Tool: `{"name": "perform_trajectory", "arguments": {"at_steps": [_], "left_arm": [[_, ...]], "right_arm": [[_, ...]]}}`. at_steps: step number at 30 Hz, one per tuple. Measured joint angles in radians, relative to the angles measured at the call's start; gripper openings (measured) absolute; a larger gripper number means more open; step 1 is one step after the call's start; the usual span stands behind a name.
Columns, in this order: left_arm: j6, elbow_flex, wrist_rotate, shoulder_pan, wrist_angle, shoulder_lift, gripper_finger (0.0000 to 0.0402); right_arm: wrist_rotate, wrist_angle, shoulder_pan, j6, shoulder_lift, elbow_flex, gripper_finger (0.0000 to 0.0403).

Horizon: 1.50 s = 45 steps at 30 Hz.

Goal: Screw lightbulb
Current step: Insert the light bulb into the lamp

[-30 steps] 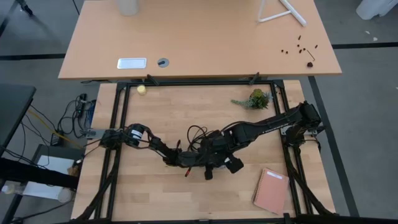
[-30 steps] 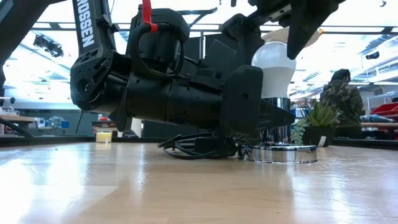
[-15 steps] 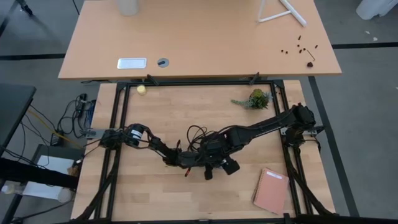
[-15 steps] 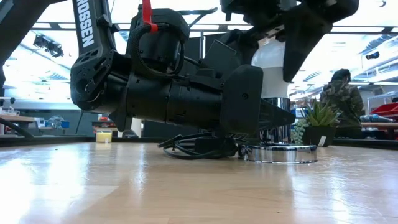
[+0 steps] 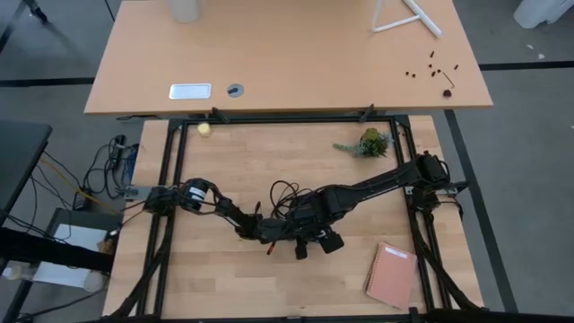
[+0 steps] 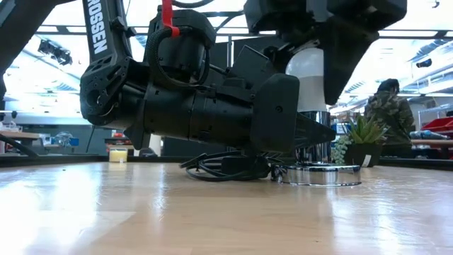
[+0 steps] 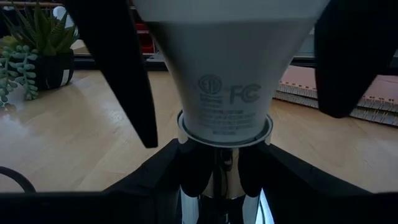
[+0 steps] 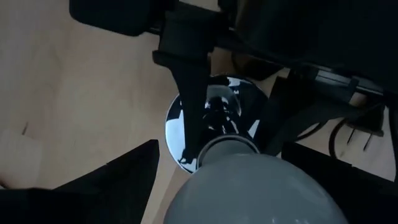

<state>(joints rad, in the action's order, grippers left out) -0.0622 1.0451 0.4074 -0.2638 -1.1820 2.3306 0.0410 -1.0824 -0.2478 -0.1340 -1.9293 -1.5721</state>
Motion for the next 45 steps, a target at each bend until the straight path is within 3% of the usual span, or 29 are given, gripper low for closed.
{"name": "perform_trajectory", "arguments": {"at_steps": [17,31,39,45], "left_arm": [[-0.002,0.0,0.0,0.0,0.001,0.0,0.0195],[-0.001,0.0,-0.001,-0.001,0.005,0.0,0.0195],[-0.004,0.0,-0.001,-0.001,0.004,0.0,0.0195],[-0.006,0.0,-0.001,-0.001,0.003,0.0,0.0195]], "right_arm": [[0.004,-0.006,0.002,0.034,-0.001,-0.001,0.034],[0.003,-0.029,0.008,0.11,-0.001,-0.001,0.0247],[0.01,-0.035,0.028,0.334,-0.002,-0.001,0.0273],[0.012,-0.036,0.039,0.548,-0.002,-0.001,0.0259]]}}
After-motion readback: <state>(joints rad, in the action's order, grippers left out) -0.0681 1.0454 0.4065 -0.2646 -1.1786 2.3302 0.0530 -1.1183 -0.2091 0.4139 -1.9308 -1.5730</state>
